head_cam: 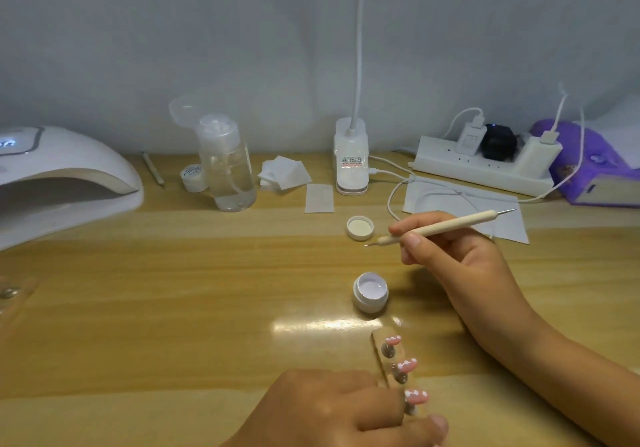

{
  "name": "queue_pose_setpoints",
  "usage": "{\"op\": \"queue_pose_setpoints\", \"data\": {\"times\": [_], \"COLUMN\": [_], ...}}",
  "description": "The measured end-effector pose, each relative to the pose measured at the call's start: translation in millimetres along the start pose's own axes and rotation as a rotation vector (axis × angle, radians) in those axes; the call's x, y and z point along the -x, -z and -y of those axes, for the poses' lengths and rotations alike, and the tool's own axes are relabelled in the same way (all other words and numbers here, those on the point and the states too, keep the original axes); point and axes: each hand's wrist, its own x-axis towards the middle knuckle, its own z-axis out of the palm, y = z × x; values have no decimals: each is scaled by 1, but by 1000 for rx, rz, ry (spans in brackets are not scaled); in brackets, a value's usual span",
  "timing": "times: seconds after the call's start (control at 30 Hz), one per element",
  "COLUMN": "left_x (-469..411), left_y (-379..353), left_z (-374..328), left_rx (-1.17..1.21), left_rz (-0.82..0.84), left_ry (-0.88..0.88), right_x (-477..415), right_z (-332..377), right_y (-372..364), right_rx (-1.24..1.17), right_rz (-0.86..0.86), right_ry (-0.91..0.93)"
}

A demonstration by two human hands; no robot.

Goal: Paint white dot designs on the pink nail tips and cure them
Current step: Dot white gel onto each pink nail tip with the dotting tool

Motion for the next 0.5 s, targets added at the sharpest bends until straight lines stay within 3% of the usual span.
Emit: {"op": "queue_pose_setpoints", "data": {"times": [0.1, 0.17, 0.23, 0.37, 0.5], "left_x": [11, 16, 8, -2, -9], "left_y": [-8, -21, -10, 4, 0], "left_z": [9, 15, 21, 30, 37], "left_rx": [126, 255, 479, 1149, 1305], "left_rz": [-97, -44, -223, -360, -439], "left_ry": [77, 143, 260, 599, 774], "right_x": [-3, -6, -7, -2, 0], "right_z": [1, 1, 0, 0, -1], "right_y": [0, 0, 1, 3, 0], "right_rx": [-21, -33, -50, 33, 159], "right_rz": [-29, -46, -62, -12, 45], "right_ry": [-21, -10, 12, 108, 192]}}
